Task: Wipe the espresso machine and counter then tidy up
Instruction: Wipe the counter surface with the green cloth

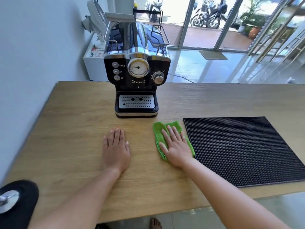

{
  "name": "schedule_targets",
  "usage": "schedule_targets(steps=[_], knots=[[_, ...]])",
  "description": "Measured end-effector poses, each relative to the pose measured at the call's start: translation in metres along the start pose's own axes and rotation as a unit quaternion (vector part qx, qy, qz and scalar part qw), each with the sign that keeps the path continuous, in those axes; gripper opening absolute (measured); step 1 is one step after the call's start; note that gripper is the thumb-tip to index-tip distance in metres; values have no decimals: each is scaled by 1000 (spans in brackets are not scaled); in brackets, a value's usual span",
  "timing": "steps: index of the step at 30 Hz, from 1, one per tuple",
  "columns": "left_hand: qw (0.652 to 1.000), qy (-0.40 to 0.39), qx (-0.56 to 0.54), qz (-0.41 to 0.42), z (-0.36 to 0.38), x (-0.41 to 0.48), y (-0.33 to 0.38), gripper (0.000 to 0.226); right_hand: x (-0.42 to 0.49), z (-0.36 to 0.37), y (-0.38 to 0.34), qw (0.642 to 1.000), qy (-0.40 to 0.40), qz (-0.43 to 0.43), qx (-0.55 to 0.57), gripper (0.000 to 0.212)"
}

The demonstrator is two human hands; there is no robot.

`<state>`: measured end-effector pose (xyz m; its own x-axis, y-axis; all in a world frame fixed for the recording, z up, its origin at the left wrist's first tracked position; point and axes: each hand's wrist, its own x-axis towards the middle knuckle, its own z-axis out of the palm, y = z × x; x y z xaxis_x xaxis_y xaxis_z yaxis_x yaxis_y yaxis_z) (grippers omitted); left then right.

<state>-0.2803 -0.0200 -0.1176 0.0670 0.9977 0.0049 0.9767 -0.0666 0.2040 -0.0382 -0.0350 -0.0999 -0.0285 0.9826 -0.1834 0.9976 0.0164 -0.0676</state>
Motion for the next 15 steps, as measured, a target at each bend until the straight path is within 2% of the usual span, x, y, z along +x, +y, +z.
schedule_targets(steps=[2, 4, 8, 10, 12, 13, 15], knots=[[1000, 1, 0, -4, -1, 0, 1, 59, 22, -2, -24, 998, -14, 64, 22, 69], [1000, 1, -2, -5, -2, 0, 1, 59, 29, -1, -53, 998, -23, 54, 32, 68], [1000, -2, -20, 1, -5, 2, -1, 56, -8, 5, -88, 992, -35, -120, 10, 67], [999, -13, -48, 11, -9, 0, -8, 55, -35, 10, -74, 977, -35, -212, -12, 66], [998, -25, -59, 9, -16, -2, -23, 56, -51, 9, -39, 964, -31, -264, -25, 65], [999, -26, -47, -2, -21, -5, -34, 57, -53, 7, -20, 966, -28, -253, -31, 66], [999, -13, -3, -45, -29, -12, -64, 59, -40, 2, 5, 986, -13, -162, -37, 74]])
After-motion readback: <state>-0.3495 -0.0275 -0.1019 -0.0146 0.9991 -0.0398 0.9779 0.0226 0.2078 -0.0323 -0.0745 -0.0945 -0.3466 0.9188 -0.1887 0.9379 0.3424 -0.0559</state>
